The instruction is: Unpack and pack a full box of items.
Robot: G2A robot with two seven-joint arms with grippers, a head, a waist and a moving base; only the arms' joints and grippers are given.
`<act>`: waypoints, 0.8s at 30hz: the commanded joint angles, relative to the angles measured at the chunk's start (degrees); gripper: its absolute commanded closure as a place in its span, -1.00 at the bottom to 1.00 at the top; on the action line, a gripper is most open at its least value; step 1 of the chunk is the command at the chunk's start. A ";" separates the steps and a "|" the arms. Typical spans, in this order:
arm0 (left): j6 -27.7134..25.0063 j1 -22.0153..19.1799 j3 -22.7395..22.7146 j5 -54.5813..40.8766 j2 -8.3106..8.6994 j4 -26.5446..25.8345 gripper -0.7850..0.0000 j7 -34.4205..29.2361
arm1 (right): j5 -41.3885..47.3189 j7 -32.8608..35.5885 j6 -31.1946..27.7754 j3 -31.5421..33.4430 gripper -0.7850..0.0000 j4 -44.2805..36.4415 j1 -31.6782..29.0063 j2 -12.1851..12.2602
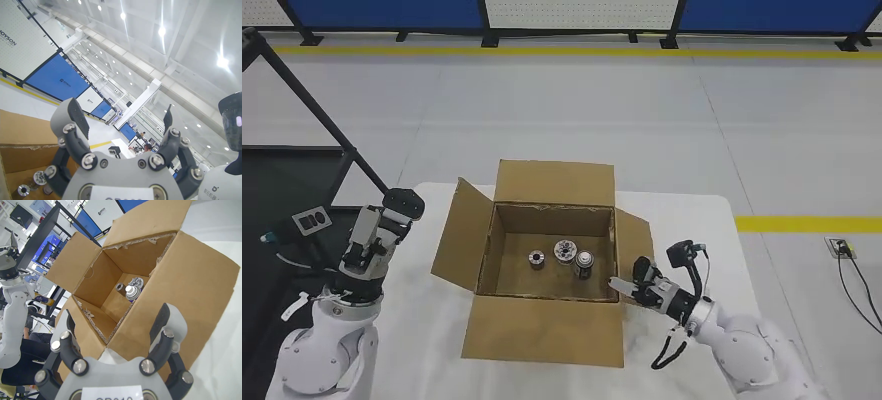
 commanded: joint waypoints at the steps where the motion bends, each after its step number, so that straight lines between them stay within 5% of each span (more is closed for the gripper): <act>1: 0.00 0.00 0.00 0.00 0.00 0.00 -1.00 0.00 | -1.91 -0.79 0.35 0.37 -1.00 -2.12 -0.43 0.08; 6: 0.00 0.00 0.00 0.00 0.00 0.00 -1.00 0.00 | -10.60 -3.00 3.11 -0.73 -1.00 -8.91 -1.04 0.02; 13: 0.51 0.56 -0.47 0.19 -0.03 -0.40 -1.00 1.42 | -21.06 2.41 4.44 -6.30 -1.00 -12.25 4.35 -0.49; 24: 0.19 5.17 -4.00 0.00 0.01 -1.21 -1.00 5.67 | -26.07 10.06 6.90 -18.86 -1.00 -2.67 18.52 -3.52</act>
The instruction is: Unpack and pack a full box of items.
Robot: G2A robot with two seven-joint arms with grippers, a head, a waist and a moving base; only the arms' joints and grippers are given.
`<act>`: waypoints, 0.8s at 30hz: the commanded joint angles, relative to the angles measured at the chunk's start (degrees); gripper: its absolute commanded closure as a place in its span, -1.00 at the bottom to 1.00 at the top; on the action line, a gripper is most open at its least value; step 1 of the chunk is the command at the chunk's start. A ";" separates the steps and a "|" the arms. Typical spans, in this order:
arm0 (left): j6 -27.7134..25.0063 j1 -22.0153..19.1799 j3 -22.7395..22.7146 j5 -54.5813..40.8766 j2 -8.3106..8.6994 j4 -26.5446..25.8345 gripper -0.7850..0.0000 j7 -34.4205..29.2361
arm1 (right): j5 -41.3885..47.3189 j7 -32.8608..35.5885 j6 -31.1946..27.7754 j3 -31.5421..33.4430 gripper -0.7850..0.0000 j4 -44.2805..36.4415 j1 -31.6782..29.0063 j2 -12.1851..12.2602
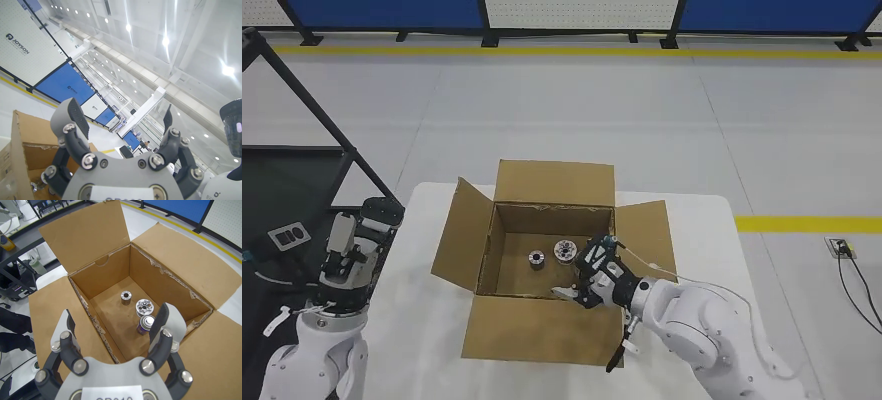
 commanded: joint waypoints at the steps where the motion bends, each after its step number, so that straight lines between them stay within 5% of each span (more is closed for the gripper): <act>1: 0.14 0.40 -0.31 -0.11 -0.05 0.12 -1.00 1.16 | 0.48 0.05 0.46 -0.36 -1.00 1.04 0.80 -0.19; 13: 0.14 0.40 -0.31 -0.11 -0.05 0.12 -1.00 1.16 | -1.09 0.71 -0.23 -1.59 -1.00 1.19 0.98 -0.38; 24: 1.35 1.05 0.38 -1.28 0.04 -0.96 -1.00 -0.20 | -3.20 14.64 0.51 -8.48 -1.00 9.69 13.92 -3.31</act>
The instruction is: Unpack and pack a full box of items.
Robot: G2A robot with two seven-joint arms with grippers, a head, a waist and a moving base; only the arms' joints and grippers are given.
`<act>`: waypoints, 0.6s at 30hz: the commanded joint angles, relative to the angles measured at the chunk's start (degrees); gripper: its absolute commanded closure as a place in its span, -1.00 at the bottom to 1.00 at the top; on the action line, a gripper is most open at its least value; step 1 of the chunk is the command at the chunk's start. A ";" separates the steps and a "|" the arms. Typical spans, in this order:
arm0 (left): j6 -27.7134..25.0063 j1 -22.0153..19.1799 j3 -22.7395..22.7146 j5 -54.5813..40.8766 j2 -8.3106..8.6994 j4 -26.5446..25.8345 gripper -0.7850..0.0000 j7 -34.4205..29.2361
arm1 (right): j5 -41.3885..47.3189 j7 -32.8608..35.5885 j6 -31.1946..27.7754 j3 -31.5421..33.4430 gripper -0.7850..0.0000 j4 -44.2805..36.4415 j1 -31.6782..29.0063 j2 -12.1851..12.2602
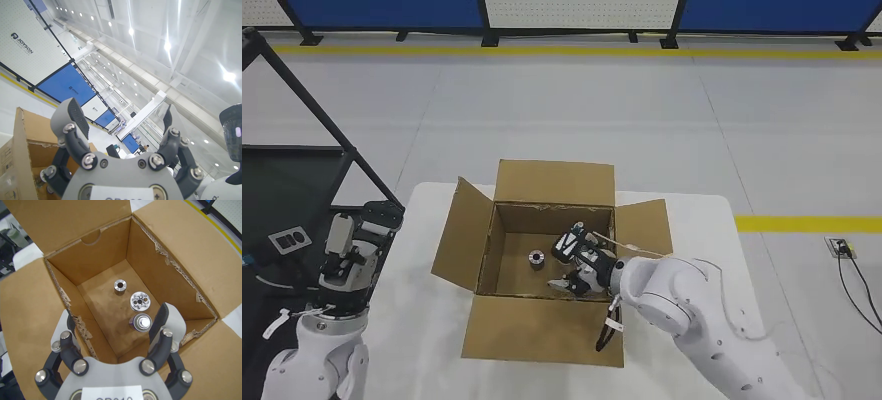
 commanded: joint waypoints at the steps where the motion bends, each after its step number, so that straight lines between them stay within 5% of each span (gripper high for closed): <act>1: -0.12 0.27 -0.14 -0.35 0.03 -0.05 -1.00 -0.35 | -0.02 2.83 0.03 -1.53 -1.00 2.55 2.62 -0.66; 18: 0.22 1.23 -0.68 -2.93 0.23 -0.56 -1.00 -1.87 | 5.57 7.35 -1.01 -10.91 -1.00 26.46 15.01 -7.25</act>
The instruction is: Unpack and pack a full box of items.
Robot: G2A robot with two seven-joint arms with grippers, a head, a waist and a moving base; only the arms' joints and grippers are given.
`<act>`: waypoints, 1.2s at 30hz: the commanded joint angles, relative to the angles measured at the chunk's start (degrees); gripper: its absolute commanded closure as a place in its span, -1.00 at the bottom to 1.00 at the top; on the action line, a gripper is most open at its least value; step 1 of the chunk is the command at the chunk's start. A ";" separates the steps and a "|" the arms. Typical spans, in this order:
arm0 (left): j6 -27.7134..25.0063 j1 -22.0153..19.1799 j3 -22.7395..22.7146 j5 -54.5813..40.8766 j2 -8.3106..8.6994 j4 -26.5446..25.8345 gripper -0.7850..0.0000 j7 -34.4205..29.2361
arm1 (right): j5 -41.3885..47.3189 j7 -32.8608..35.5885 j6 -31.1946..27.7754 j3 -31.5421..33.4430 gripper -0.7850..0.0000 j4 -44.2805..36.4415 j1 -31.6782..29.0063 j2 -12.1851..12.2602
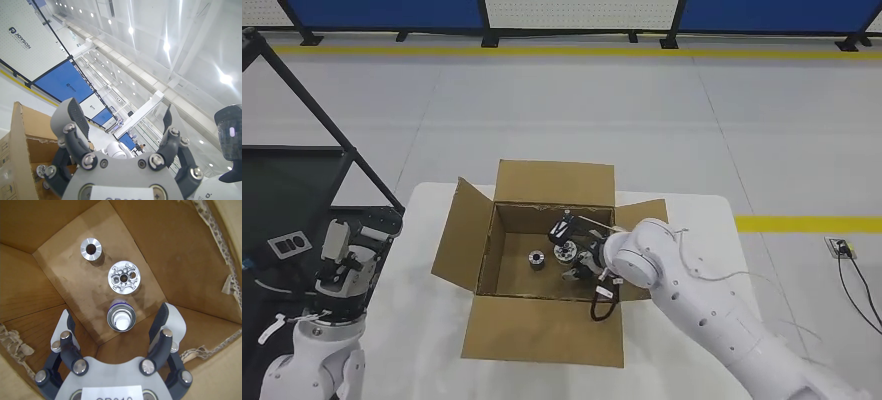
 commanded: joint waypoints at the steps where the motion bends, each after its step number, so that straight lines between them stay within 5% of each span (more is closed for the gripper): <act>1: 0.15 -0.08 0.16 -0.03 0.02 -0.06 -1.00 -0.15 | -0.06 0.30 0.06 -0.61 -1.00 1.09 0.50 -0.49; 6: 0.37 -0.39 0.48 0.20 0.05 -0.05 -1.00 -0.23 | -0.97 0.49 0.90 -1.77 -0.92 3.09 1.43 -1.61; 10: 0.45 -0.49 0.54 0.24 0.07 -0.06 -1.00 -0.15 | -1.60 0.63 1.15 -2.36 0.02 4.31 1.78 -2.31; 18: 0.40 -0.72 -0.17 0.23 0.18 -0.25 -1.00 -0.03 | -2.92 2.45 2.33 -2.98 0.37 6.18 2.65 -3.51; 22: 0.51 -0.98 -0.38 0.22 0.23 -0.31 -1.00 0.10 | -3.52 2.77 2.51 -2.96 1.00 6.28 2.74 -3.92; 29: 0.54 -1.58 0.14 0.50 0.27 0.21 -1.00 0.13 | -4.21 -0.41 0.19 0.98 1.00 1.31 0.59 -2.57; 36: 1.20 -2.80 1.34 1.02 0.31 0.88 -1.00 -0.12 | -10.57 0.94 3.97 7.80 1.00 -13.78 -6.70 0.75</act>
